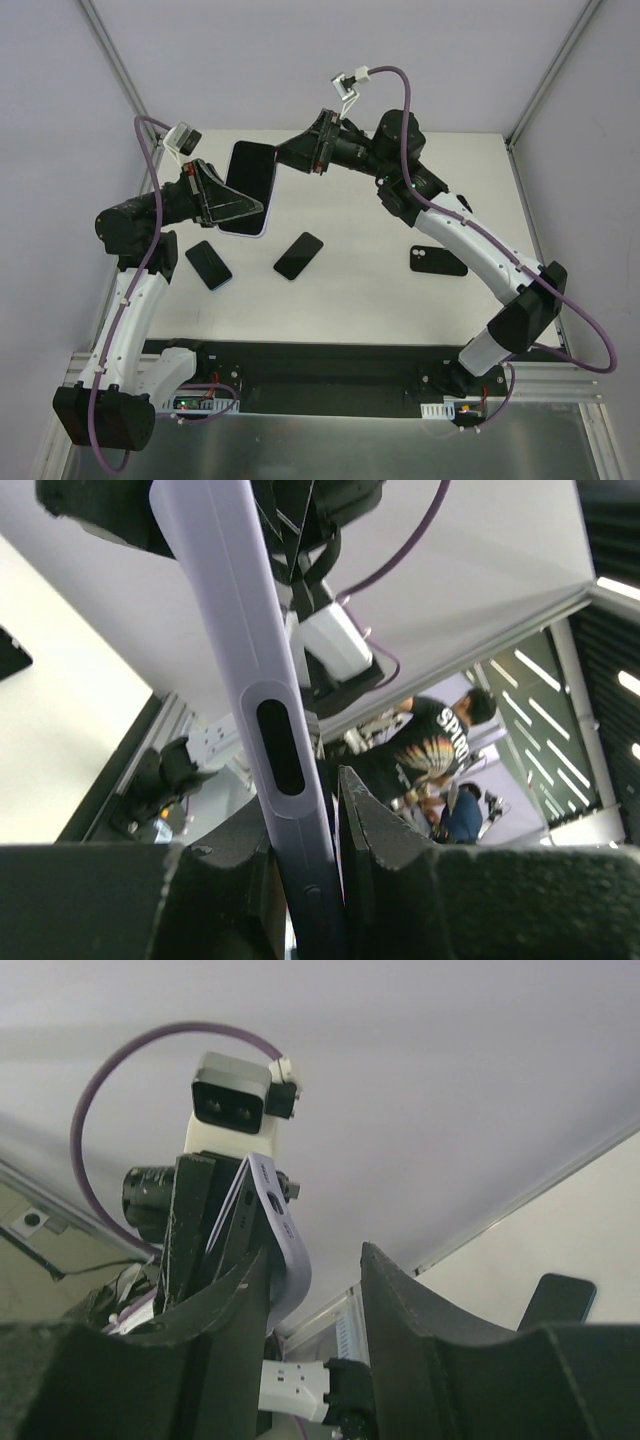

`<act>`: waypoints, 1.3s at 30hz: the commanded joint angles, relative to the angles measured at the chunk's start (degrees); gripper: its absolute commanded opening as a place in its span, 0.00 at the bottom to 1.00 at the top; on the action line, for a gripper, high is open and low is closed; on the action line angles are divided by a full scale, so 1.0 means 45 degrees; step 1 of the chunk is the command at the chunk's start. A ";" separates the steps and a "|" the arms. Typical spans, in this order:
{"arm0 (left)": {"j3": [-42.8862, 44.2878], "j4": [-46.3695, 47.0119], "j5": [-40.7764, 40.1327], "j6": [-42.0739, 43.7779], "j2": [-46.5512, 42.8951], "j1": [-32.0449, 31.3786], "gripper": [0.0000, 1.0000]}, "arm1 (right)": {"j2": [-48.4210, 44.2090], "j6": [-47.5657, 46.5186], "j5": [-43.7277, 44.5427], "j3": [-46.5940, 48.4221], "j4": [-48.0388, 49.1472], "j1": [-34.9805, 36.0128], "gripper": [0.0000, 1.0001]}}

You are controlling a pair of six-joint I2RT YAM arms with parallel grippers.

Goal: Take the phone out of the phone case
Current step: Remove the phone case from the phone.

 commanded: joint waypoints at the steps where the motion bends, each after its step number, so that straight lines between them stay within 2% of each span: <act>1: 0.1170 0.5143 -0.0695 0.1140 -0.0703 -0.0686 0.00 | 0.1530 -0.1749 -0.3548 -0.2199 -0.4964 0.1089 0.42; 8: 0.0115 0.6336 -0.0558 0.0788 0.0177 -0.0686 0.00 | 0.1137 -0.1243 -0.5152 -0.3625 -0.4007 0.1362 0.42; 15: -0.0686 0.6962 -0.0402 0.0827 0.0900 -0.0686 0.00 | 0.1936 -0.0013 -0.6049 -0.3569 -0.2406 0.2220 0.42; 21: -0.1194 0.6962 -0.0129 0.1256 0.1427 -0.0686 0.00 | 0.2504 0.0866 -0.6577 -0.3626 -0.1371 0.2730 0.37; 24: -0.1292 0.7021 0.0028 0.1451 0.1797 -0.0686 0.00 | 0.2544 0.1160 -0.6715 -0.3743 -0.0961 0.2808 0.31; 26: -0.1331 0.7040 0.0145 0.1530 0.2013 -0.0686 0.00 | 0.2485 0.1218 -0.6773 -0.3919 -0.0823 0.2808 0.24; 27: -0.1331 0.7195 0.0204 0.1492 0.2265 -0.0686 0.00 | 0.2466 0.1238 -0.6774 -0.3997 -0.0784 0.2808 0.14; 29: -0.1331 0.7274 0.0282 0.1452 0.2482 -0.0686 0.00 | 0.2291 0.1238 -0.6599 -0.4250 -0.0764 0.2750 0.02; 33: -0.1448 0.6867 0.0341 0.1801 0.2620 -0.0686 0.00 | 0.1705 0.0850 -0.5507 -0.5031 -0.0900 0.2263 0.01; 36: -0.1507 0.4041 0.0497 0.3926 0.2055 -0.0686 0.01 | 0.1022 0.0245 -0.4257 -0.5812 -0.1543 0.1580 0.01; 37: -0.1526 0.1944 0.0497 0.4629 0.1898 -0.0686 0.14 | 0.0846 0.0107 -0.3984 -0.6027 -0.1700 0.1191 0.01; 39: -0.1371 -0.0252 0.0439 0.6913 0.1313 -0.0686 0.36 | 0.0241 0.0047 -0.3299 -0.6885 -0.1799 0.0740 0.01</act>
